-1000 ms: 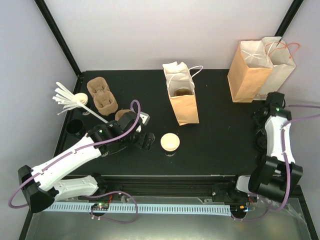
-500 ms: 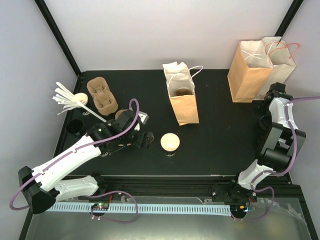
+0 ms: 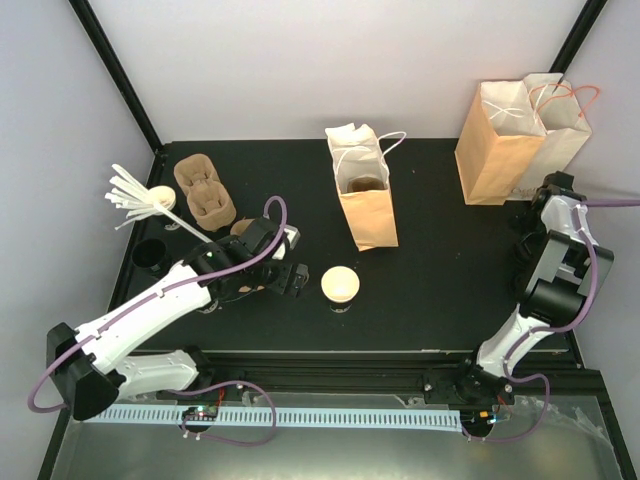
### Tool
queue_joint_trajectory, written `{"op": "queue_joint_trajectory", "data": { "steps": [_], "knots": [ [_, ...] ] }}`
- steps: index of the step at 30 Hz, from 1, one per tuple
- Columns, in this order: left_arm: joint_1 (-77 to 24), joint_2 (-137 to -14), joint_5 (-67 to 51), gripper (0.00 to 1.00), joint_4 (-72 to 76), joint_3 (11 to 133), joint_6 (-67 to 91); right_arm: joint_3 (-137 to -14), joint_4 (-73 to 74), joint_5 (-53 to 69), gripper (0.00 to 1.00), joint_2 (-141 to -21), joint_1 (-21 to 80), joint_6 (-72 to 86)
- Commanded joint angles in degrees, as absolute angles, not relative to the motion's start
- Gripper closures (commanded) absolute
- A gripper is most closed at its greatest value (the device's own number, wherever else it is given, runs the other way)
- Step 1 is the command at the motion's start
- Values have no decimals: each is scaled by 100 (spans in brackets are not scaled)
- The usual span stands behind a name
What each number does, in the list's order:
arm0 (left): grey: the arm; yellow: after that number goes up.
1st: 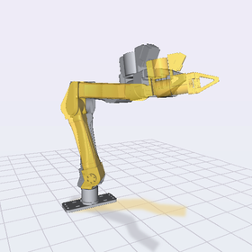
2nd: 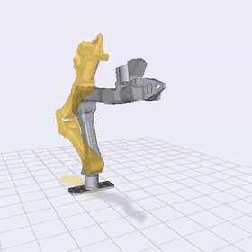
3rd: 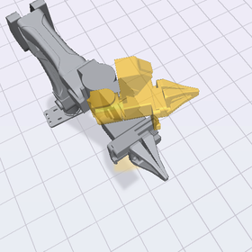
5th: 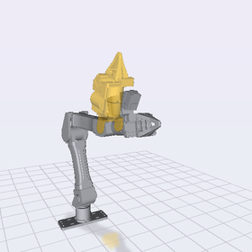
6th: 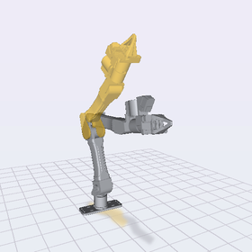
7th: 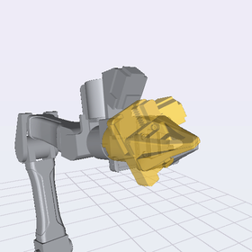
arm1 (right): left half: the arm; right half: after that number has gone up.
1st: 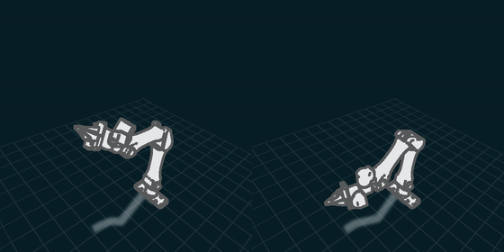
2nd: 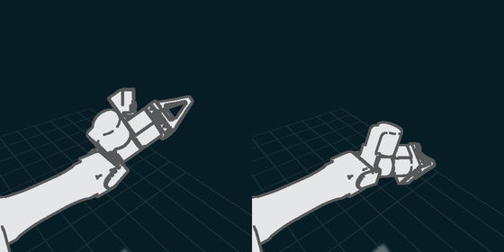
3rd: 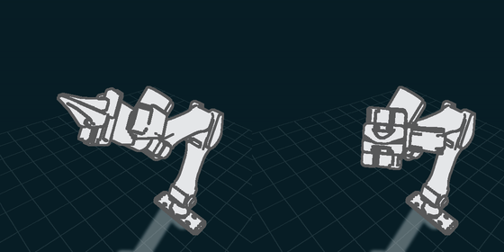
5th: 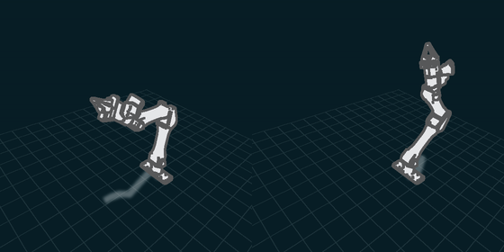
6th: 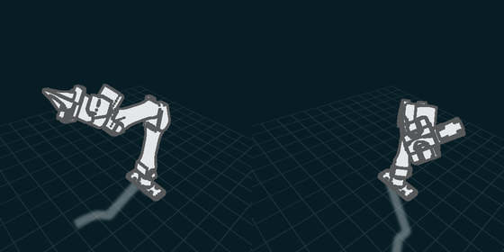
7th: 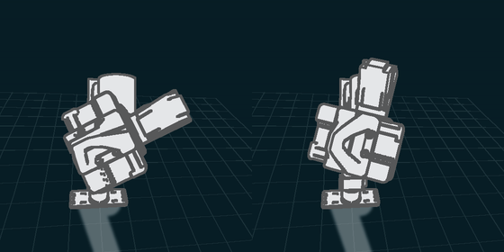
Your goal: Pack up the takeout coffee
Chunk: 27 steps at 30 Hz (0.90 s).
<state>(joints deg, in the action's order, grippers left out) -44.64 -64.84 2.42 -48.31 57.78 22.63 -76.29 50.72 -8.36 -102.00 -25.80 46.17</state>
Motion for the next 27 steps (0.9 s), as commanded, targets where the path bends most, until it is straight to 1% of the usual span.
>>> {"op": "queue_joint_trajectory", "data": {
  "steps": [1,16,27],
  "knots": [
    [-4412,-6576,107,1,-4986,6083,2170,-7896,5136,-927,1,-10539,-2606,4847],
    [-4377,-6646,110,1,-5019,6108,2190,-8354,5273,-1383,3,-11002,-2635,5112],
    [-4351,-6781,109,1,-5002,6146,2136,-8625,5501,-1615,12,-11244,-2653,5209]
  ]
}}
